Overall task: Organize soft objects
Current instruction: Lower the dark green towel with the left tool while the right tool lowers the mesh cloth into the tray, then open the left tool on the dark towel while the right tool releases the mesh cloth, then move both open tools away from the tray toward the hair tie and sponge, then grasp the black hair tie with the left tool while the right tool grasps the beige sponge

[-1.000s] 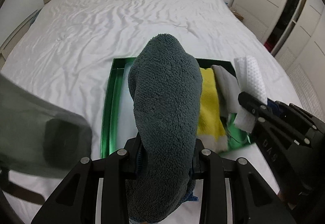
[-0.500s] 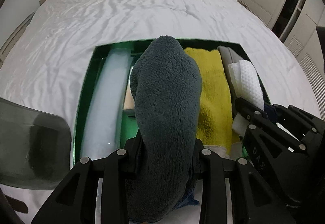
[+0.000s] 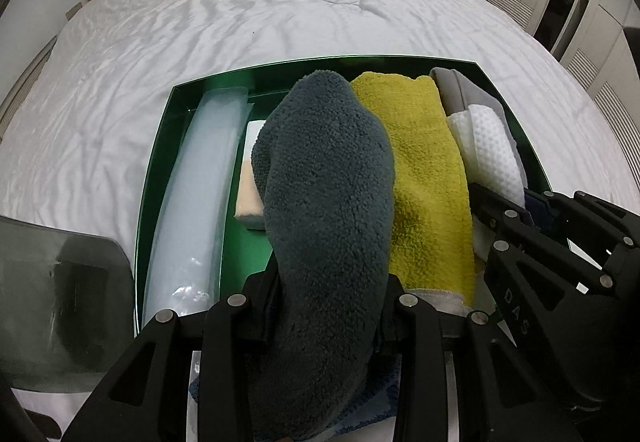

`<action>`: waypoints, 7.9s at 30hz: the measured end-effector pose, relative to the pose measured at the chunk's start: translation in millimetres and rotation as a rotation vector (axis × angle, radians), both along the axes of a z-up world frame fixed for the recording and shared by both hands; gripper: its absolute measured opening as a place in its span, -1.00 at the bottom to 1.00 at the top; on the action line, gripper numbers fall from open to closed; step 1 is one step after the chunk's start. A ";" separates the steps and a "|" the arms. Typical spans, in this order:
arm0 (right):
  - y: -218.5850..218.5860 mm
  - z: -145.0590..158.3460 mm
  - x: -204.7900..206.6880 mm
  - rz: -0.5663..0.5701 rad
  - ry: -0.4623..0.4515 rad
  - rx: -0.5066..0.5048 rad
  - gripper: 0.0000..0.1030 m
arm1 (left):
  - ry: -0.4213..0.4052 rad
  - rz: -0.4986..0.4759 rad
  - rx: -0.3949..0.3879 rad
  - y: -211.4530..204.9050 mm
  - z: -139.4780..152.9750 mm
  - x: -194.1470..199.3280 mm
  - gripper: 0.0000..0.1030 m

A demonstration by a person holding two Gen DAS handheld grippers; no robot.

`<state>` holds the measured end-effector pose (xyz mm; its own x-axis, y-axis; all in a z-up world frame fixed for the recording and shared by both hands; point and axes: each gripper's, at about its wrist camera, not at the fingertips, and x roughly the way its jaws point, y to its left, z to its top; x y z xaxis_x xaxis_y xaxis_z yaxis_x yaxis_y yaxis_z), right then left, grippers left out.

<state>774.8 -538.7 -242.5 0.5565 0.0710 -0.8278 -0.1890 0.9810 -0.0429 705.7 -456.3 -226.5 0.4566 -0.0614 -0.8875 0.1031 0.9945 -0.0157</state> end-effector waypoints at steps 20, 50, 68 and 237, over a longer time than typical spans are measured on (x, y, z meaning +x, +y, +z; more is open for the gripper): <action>4.5 -7.1 7.0 0.006 0.001 -0.026 -0.68 | 0.021 0.021 0.082 3.4 -15.1 17.4 -0.35; -0.5 7.8 0.7 -0.010 -0.032 0.004 -0.20 | -0.024 0.077 0.027 19.2 6.5 16.7 0.28; 1.3 2.7 1.4 -0.009 -0.014 -0.007 -0.20 | -0.023 0.079 0.054 17.9 2.3 9.9 0.28; 417.5 -7.7 -444.2 0.216 0.246 0.063 -0.18 | 0.086 0.104 0.074 483.8 -62.5 -388.4 0.55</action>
<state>330.6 -121.2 -250.1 0.3065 0.2209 -0.9259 -0.3901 0.9164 0.0895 317.2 27.5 -289.0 0.3796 0.0497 -0.9238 0.0009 0.9985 0.0541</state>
